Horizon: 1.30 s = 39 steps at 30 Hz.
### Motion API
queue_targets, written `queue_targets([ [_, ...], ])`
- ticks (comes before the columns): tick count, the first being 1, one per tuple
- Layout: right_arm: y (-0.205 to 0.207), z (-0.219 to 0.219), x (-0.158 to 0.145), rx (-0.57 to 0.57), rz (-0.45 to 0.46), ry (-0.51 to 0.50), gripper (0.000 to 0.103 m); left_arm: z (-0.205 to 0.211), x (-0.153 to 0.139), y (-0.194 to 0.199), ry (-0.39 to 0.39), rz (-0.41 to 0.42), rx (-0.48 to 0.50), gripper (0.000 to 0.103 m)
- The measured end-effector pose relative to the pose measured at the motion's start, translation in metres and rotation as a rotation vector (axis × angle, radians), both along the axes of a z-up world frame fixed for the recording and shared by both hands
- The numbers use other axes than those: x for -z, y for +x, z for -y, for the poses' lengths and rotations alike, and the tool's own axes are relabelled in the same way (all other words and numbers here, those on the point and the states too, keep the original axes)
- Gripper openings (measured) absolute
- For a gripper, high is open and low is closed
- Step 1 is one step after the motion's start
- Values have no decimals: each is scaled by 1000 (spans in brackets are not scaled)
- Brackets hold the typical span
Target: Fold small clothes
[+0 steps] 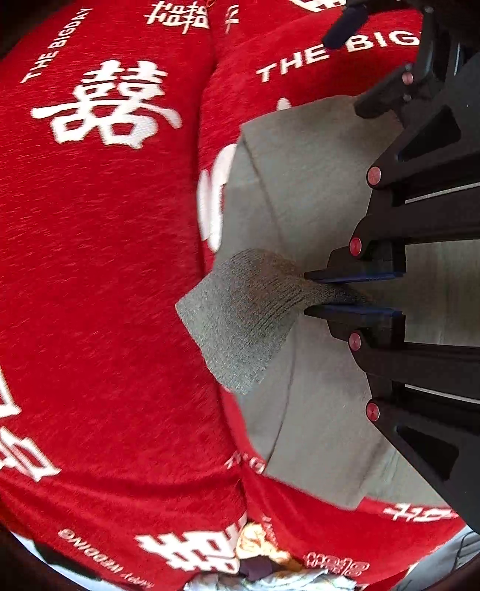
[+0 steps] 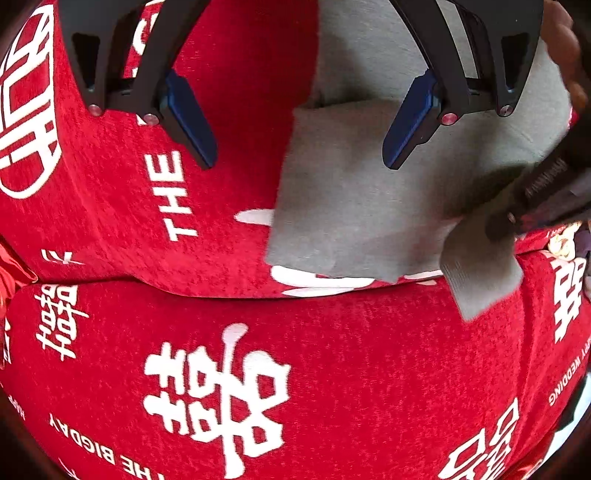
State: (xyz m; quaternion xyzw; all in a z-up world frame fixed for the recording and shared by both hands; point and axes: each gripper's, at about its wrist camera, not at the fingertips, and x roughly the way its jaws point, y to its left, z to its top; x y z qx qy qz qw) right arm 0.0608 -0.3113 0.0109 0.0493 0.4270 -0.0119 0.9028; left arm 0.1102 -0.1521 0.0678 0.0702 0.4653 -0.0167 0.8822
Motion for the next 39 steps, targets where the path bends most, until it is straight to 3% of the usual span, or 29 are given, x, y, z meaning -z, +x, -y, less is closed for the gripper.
queue_targets([
  [10, -12, 15, 10, 25, -9, 17, 92, 16, 40, -1, -44, -114, 62, 15],
  [11, -13, 15, 10, 25, -9, 14, 92, 13, 42, -1, -64, -117, 58, 23],
  [13, -14, 17, 11, 27, -9, 11, 92, 6, 41, -2, -128, -118, 64, 78],
  [14, -14, 17, 12, 30, -10, 12, 92, 3, 38, -2, -146, -106, 61, 86],
  [21, -15, 18, 8, 22, 4, 45, 92, -17, 19, -19, -261, -57, 158, 86],
  [25, -12, 15, 2, -4, 19, 130, 92, -44, 14, -26, -306, -38, 157, 86],
  [32, 15, -4, 4, -80, -34, 420, 92, -86, 39, -14, -282, -93, 27, 86],
  [36, 38, -16, 18, -55, -122, 430, 91, -88, 50, -15, -262, -100, 26, 86],
  [39, 52, -19, 31, -34, -174, 442, 76, -80, 56, -20, -213, -80, 42, 86],
])
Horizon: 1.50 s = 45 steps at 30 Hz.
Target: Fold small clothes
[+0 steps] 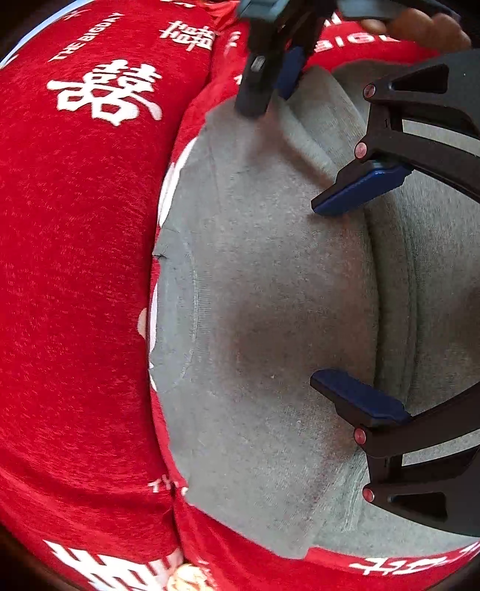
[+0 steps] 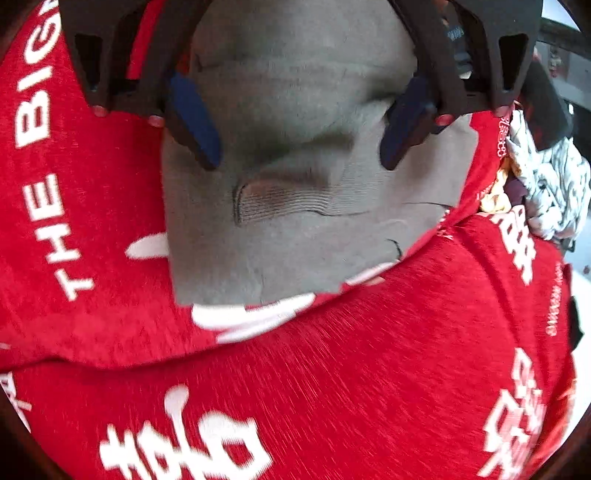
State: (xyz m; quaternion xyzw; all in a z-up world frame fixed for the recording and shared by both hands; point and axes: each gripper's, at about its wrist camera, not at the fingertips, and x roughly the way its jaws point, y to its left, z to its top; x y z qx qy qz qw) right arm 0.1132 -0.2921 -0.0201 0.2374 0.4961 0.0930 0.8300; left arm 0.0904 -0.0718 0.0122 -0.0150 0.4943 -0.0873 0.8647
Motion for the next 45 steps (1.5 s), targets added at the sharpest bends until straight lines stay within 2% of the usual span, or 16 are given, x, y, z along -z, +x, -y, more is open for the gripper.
queue_targets([
  [2, 6, -4, 3, -9, -6, -27, 33, 3, 1, -2, 19, 9, 8, 86],
  [3, 9, -6, 7, -22, -42, -35, 5, 3, 1, -2, 18, 9, 11, 86],
  [5, 5, -4, 7, -17, -33, -36, 5, 0, -2, -1, -7, 3, 9, 86],
  [8, -13, -1, -13, -1, 80, -78, 5, -6, -8, -3, -45, 7, 1, 86],
  [10, -18, 4, -17, 21, 111, -97, 5, -6, -8, -3, -44, 9, 3, 86],
  [15, -5, 6, 8, 9, 41, -139, 6, 2, -1, -2, 12, 1, 14, 86],
  [17, -8, 10, 8, 17, 59, -134, 11, -2, -6, -3, 0, -2, 19, 86],
  [20, -17, 19, -5, 86, 91, -208, 41, -17, -14, 0, 3, 16, 0, 86],
  [21, -21, 21, -11, 108, 108, -237, 59, -23, -14, 3, 5, 15, -11, 86],
  [22, -26, 22, -22, 135, 141, -282, 69, -35, -15, 8, 3, 10, -33, 86],
  [25, -38, 14, -44, 131, 225, -358, 70, -62, -12, 20, -8, -13, -94, 86],
  [27, -42, -6, -51, 77, 257, -397, 70, -73, -7, 25, -3, -33, -116, 86],
  [30, -44, -46, -37, -55, 244, -433, 70, -81, 2, 28, 28, -60, -128, 86],
  [34, -46, -75, -4, -138, 177, -495, 70, -83, 7, 19, 76, -39, -111, 86],
  [37, -49, -71, 14, -141, 145, -516, 70, -82, 7, 14, 104, -19, -89, 86],
  [45, -57, -55, -5, -91, 163, -507, 70, -81, 0, 11, 127, 14, -75, 86],
])
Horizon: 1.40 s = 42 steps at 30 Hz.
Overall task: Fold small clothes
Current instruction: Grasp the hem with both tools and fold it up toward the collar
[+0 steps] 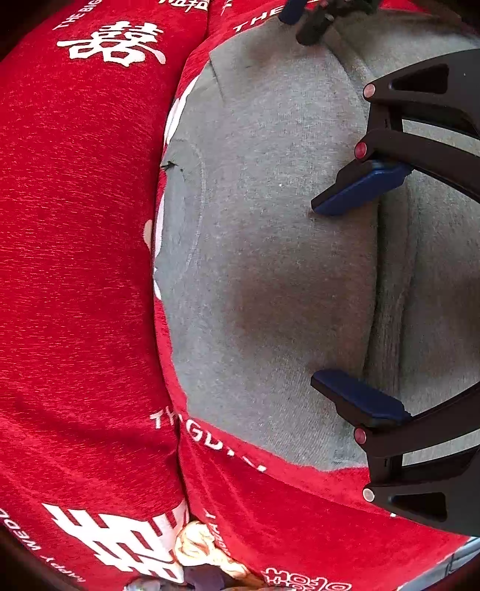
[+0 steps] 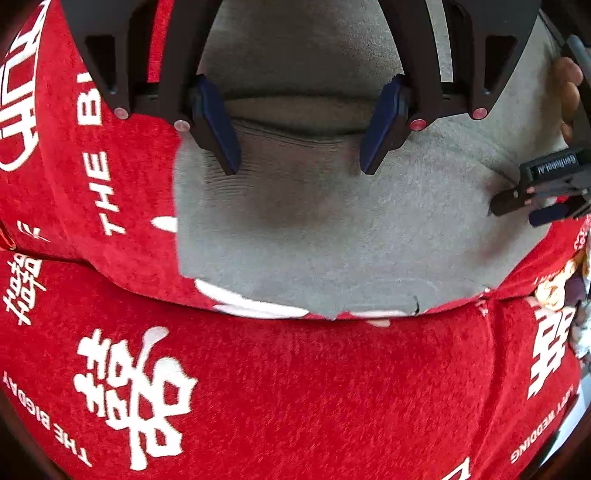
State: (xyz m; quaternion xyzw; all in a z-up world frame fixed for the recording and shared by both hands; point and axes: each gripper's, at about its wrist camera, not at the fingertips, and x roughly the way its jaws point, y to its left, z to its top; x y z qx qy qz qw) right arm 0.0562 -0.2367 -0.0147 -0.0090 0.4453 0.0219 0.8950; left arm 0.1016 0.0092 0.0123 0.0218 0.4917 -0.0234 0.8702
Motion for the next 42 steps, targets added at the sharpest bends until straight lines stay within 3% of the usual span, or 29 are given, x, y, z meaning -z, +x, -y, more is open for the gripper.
queue_targets([
  [5, 18, -15, -5, 8, -1, 14, 70, -6, 0, 8, 0, 7, -6, 86],
  [11, 49, -22, 22, 47, -66, -3, 72, -17, 8, 27, -21, -13, -20, 86],
  [12, 52, -23, 22, 47, -57, -13, 75, -21, 10, 32, -35, -20, -24, 90],
  [13, 56, -25, 24, 47, -61, -27, 77, -23, 11, 36, -36, -27, -32, 101],
  [17, 73, -29, 29, 39, -57, -76, 85, -39, 18, 64, -88, -76, -60, 103],
  [20, 78, -26, 20, 76, -95, -66, 85, -39, 10, 73, -15, -75, -80, 102],
  [23, 57, -29, 4, 73, -29, -47, 85, -38, -10, 58, -55, -9, -49, 102],
  [25, 45, -36, 3, 49, -23, -29, 85, -28, -13, 45, -74, -8, -13, 102],
  [27, 34, -48, 11, 8, -40, -38, 85, -12, -7, 30, -43, -2, 44, 102],
  [29, 29, -57, 24, -8, -69, -91, 85, 1, 10, 19, 38, -20, 74, 103],
  [33, 9, -46, 22, 11, -48, -88, 85, -14, 6, 5, -13, -21, 40, 103],
  [36, 0, -37, 10, 49, -24, -66, 85, -18, -7, -8, 6, 22, 50, 103],
  [39, 0, -41, 15, 53, -59, -47, 85, -11, -9, -14, 24, 11, 62, 103],
  [42, -7, -48, 25, 34, -81, -90, 86, -4, -1, -21, 50, -11, 75, 103],
])
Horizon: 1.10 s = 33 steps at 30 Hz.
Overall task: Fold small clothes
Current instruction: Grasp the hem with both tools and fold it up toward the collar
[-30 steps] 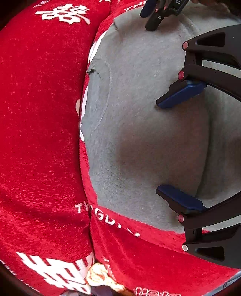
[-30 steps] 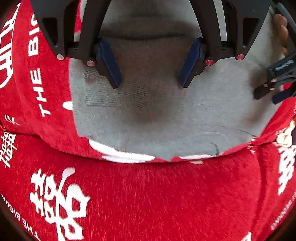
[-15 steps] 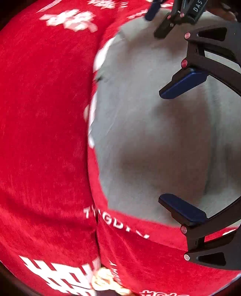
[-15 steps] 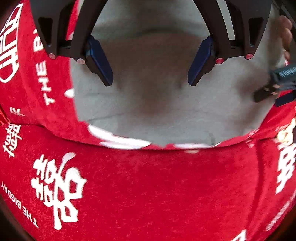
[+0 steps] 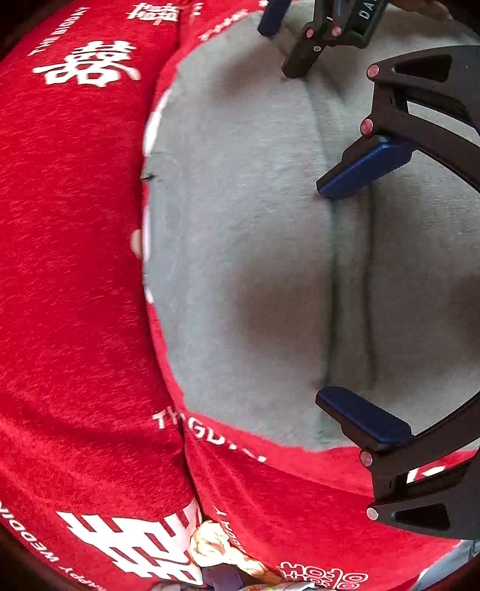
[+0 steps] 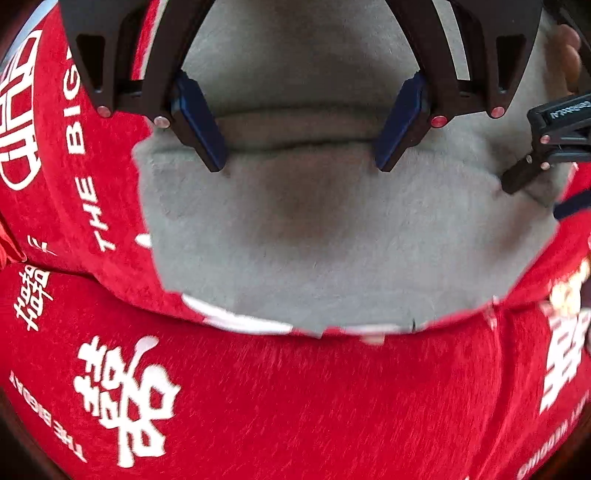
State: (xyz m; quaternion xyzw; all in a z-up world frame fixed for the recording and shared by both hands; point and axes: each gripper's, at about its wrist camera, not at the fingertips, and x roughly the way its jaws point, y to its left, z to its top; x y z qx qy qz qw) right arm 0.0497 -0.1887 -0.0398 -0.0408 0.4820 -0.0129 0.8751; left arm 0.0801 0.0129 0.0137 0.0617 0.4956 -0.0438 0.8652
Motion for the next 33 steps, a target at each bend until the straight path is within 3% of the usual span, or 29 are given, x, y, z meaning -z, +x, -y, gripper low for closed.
queue_targets([
  [4, -20, -2, -12, 1, 48, 22, 86, -2, -6, -16, -29, 21, 2, 103],
  [10, -38, -5, 3, -11, 2, 8, 86, -1, 3, -36, -24, -2, 14, 103],
  [14, -55, 0, -2, -5, 34, 16, 87, -12, 5, -48, -90, -9, -16, 103],
  [33, -167, 1, 6, -122, 176, 1, 89, -30, 6, -149, -94, 57, -13, 103],
])
